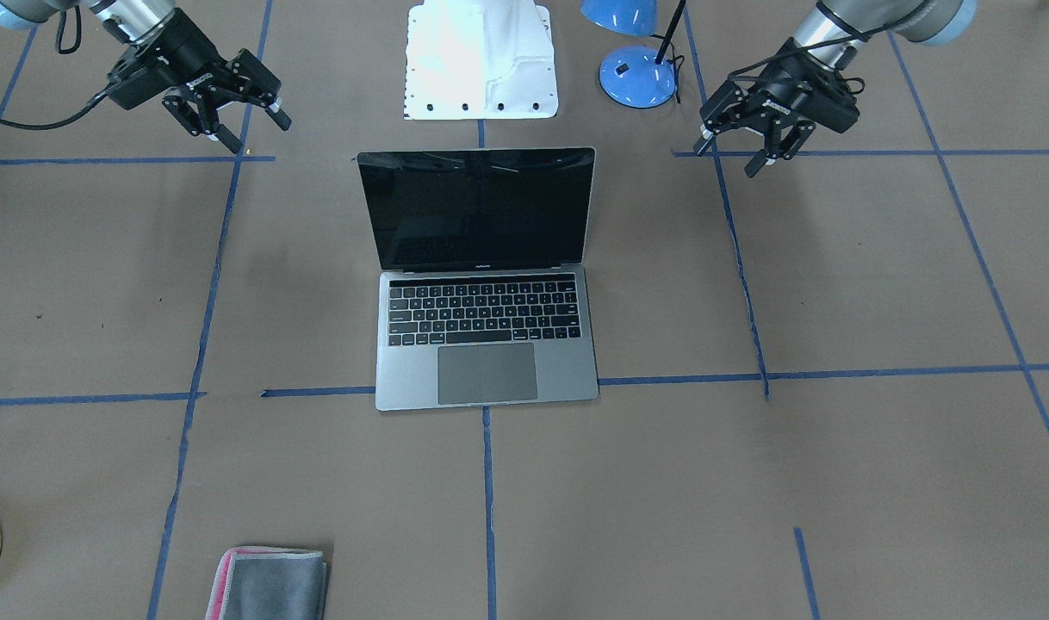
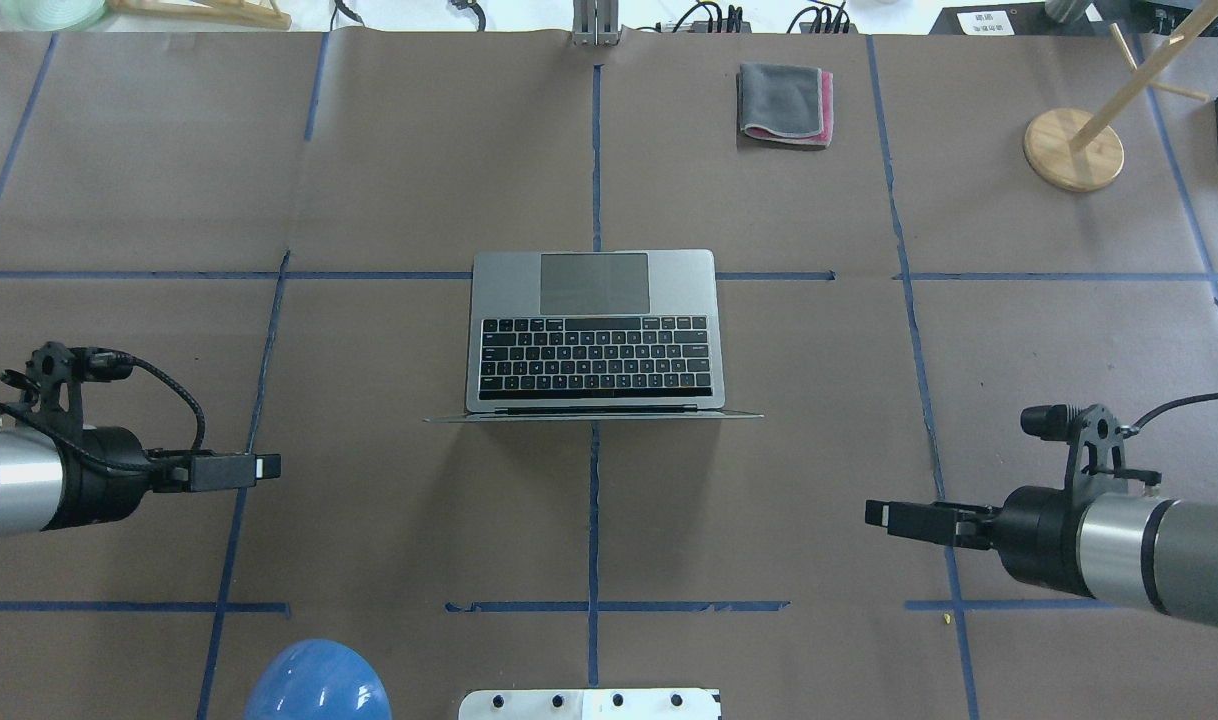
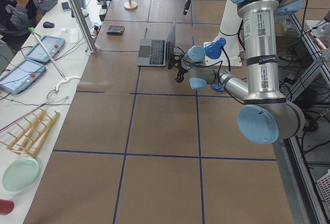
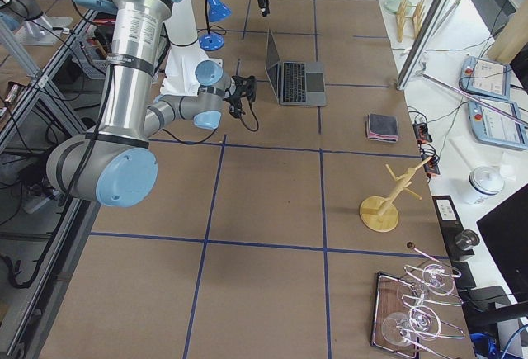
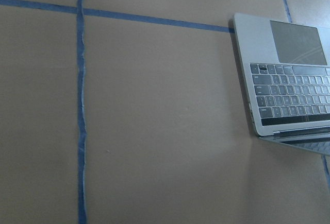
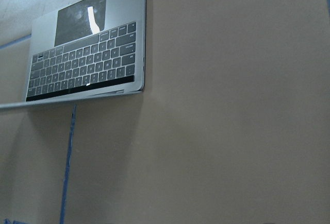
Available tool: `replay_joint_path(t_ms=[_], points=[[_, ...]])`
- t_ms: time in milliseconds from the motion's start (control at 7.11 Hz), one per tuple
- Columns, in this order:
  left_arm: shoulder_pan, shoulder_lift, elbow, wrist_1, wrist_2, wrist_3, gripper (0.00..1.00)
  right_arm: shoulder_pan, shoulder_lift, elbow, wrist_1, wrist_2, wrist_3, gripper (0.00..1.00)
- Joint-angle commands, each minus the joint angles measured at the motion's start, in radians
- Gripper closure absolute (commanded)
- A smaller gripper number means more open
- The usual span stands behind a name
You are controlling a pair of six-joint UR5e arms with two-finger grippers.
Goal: Close laptop
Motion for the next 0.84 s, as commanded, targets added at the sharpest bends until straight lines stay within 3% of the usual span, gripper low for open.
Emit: replay_joint_path(t_ms=[0, 141, 281, 422, 703], points=[[0.133, -0.026, -0.008, 0.003, 0.163, -0.082, 0.09, -0.193, 0.035, 0.021, 0.0, -0.276, 0.085, 0.38], [0.139, -0.066, -0.009, 0.018, 0.173, -0.116, 0.48, -0.209, 0.081, 0.019, -0.002, -0.316, 0.099, 0.62], [0.141, -0.101, -0.009, 0.032, 0.174, -0.122, 0.79, -0.211, 0.121, 0.018, -0.003, -0.354, 0.099, 0.79], [0.141, -0.154, -0.009, 0.074, 0.174, -0.125, 0.88, -0.212, 0.182, -0.005, -0.009, -0.401, 0.099, 0.89], [0.151, -0.256, -0.008, 0.163, 0.176, -0.125, 0.9, -0.212, 0.29, -0.076, -0.017, -0.455, 0.099, 0.95]])
